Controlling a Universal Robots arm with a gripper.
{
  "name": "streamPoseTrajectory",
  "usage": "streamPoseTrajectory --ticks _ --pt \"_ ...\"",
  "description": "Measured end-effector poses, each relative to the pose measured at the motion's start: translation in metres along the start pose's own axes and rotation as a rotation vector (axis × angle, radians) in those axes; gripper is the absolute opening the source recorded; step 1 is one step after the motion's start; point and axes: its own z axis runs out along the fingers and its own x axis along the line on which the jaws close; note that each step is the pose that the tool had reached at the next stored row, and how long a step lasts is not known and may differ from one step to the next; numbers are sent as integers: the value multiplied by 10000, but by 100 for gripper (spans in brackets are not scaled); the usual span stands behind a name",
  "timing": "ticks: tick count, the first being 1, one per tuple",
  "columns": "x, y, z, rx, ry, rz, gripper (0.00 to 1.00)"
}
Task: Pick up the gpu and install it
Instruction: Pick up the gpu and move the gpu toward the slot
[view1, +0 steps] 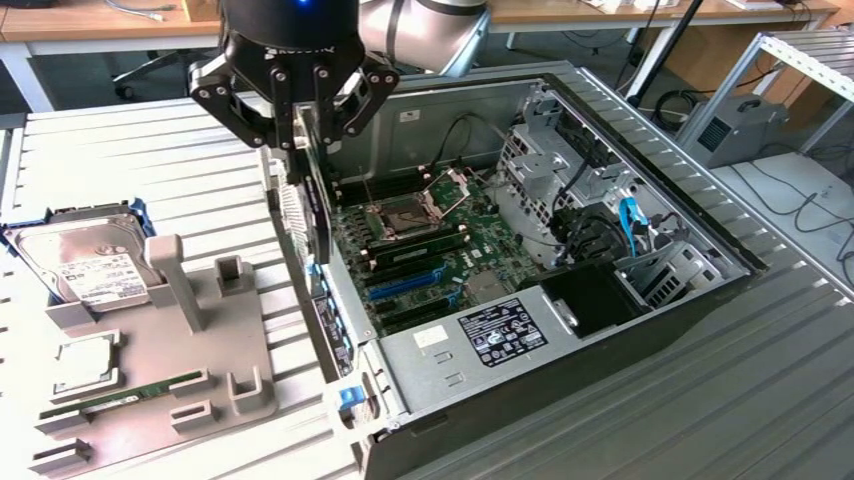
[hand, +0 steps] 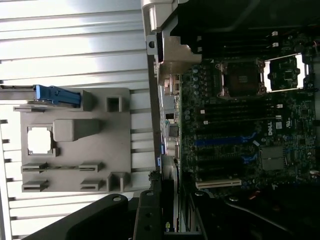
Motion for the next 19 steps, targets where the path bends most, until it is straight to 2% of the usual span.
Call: streamPoseTrajectory --ticks 19 --pt "-138 11 3 1 1 0 26"
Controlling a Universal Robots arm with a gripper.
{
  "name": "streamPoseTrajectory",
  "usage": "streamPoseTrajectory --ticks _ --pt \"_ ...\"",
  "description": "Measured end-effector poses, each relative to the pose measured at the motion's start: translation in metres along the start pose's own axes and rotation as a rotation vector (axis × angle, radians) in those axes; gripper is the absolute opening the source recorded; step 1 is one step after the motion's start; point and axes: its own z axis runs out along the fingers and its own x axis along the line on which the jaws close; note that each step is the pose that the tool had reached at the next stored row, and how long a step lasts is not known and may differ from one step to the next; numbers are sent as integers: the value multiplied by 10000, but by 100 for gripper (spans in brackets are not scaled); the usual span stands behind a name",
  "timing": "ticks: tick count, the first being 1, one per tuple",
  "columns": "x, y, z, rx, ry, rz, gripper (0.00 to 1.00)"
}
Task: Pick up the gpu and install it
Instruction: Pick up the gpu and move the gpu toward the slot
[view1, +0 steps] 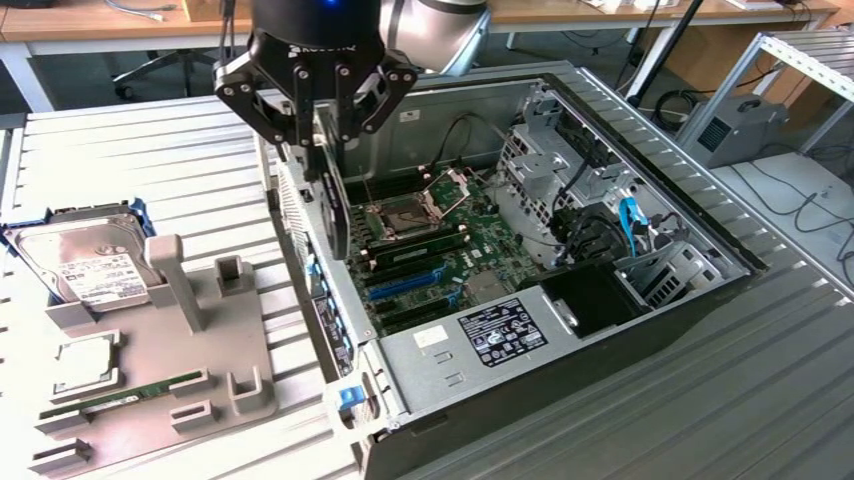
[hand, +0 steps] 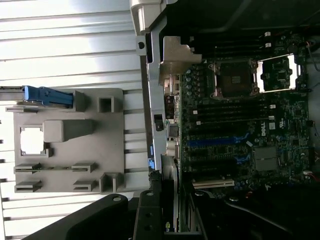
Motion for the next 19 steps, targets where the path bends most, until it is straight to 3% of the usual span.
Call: streamPoseTrajectory --ticks 19 --pt "-118 9 3 0 0 0 26"
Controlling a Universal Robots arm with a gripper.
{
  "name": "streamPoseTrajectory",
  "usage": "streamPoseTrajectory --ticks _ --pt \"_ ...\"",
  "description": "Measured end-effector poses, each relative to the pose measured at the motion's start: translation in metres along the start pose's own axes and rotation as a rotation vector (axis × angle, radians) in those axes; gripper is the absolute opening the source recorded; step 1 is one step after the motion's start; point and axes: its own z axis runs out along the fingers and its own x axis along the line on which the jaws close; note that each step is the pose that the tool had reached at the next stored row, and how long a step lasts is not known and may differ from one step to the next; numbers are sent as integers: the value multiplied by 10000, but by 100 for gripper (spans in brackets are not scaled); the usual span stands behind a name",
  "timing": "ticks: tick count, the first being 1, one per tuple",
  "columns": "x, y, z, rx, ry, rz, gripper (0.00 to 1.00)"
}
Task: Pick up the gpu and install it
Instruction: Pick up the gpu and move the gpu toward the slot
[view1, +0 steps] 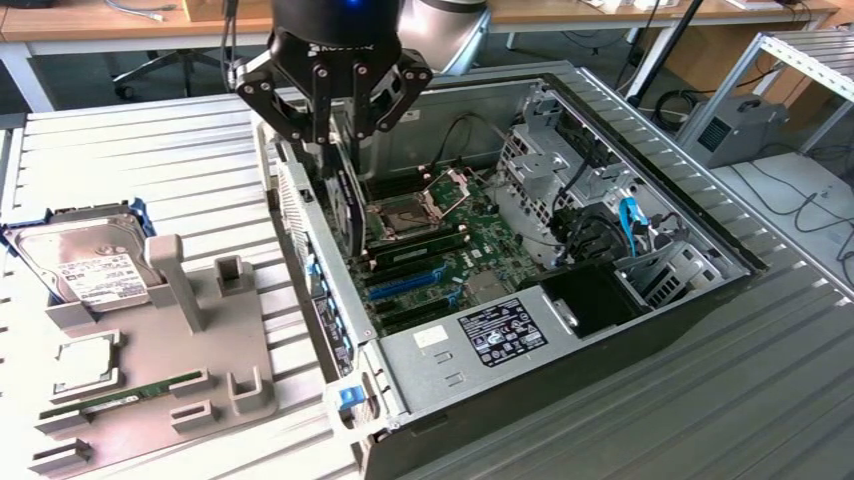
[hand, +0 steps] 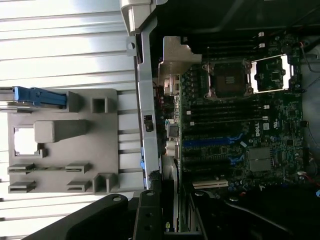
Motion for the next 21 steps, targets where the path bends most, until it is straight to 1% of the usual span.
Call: streamPoseTrajectory --ticks 21 --pt "-151 11 4 0 0 0 26"
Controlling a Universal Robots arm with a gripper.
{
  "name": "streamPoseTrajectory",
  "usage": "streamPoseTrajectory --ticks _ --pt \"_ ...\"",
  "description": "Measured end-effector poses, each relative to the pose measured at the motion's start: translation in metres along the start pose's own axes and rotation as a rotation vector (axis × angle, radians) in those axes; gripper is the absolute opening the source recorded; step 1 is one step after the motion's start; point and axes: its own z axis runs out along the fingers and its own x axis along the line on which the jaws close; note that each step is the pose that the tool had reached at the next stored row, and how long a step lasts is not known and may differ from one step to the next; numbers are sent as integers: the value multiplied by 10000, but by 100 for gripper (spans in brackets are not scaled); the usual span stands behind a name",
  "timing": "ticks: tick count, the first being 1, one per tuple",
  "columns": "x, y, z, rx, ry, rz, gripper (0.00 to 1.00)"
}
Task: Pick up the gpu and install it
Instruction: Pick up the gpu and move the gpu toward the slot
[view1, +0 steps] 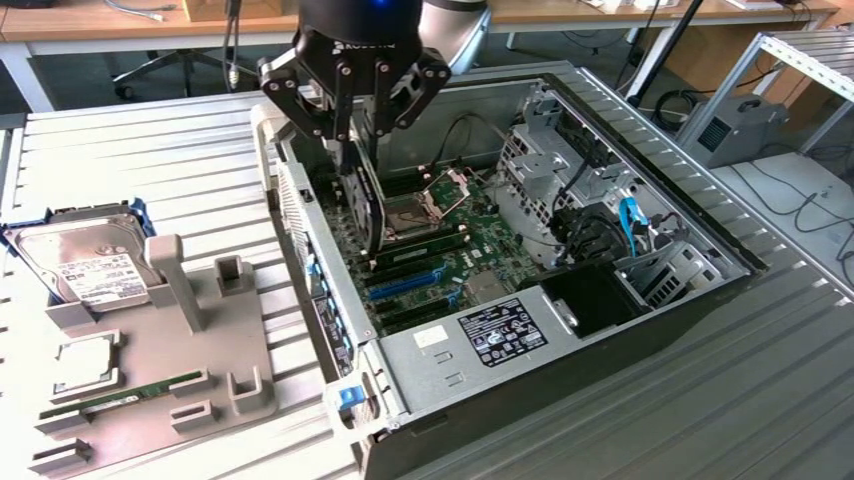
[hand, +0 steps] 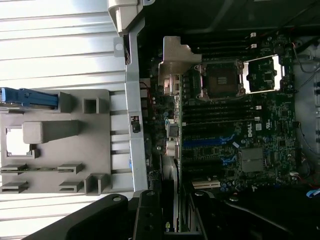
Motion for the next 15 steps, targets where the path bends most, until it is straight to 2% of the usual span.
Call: streamPoseTrajectory --ticks 15 --pt "-48 4 2 0 0 0 26"
